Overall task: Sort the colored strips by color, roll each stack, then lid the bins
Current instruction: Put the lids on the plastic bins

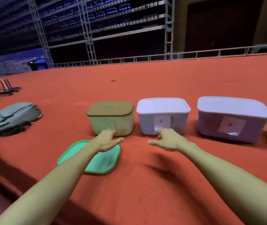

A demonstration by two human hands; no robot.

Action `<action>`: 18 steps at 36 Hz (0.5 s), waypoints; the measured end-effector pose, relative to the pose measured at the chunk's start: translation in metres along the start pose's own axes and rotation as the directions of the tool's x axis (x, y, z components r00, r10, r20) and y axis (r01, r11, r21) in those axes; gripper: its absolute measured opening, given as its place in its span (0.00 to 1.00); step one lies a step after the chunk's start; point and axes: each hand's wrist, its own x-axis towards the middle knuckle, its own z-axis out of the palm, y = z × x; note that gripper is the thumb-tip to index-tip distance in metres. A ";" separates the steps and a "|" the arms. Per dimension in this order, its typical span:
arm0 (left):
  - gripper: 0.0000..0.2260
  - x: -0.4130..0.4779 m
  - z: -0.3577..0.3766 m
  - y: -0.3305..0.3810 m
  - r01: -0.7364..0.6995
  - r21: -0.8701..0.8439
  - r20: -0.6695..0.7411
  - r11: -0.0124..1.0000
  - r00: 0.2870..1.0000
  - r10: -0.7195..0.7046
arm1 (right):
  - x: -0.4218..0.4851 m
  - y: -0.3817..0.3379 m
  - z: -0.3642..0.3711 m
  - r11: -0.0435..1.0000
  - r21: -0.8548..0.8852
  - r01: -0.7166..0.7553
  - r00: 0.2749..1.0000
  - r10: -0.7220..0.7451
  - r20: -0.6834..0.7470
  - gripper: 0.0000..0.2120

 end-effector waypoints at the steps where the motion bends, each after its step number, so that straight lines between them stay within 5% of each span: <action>1: 0.23 -0.006 0.001 -0.018 0.037 0.001 0.001 0.999 0.999 -0.037 | 0.003 -0.009 0.010 1.000 0.013 0.004 1.000 -0.004 0.013 0.29; 9: 0.29 -0.033 0.007 -0.131 0.417 0.137 0.030 0.898 0.905 -0.425 | 0.023 -0.062 0.069 0.997 0.038 0.060 0.994 -0.064 0.093 0.28; 14: 0.30 -0.035 0.013 -0.171 0.506 0.153 0.033 0.849 0.856 -0.516 | 0.036 -0.091 0.102 0.993 0.114 0.039 0.978 -0.062 0.201 0.24; 18: 0.27 -0.036 0.013 -0.176 0.518 0.108 0.059 0.849 0.849 -0.525 | 0.042 -0.104 0.115 0.998 0.011 0.061 0.985 -0.062 0.161 0.34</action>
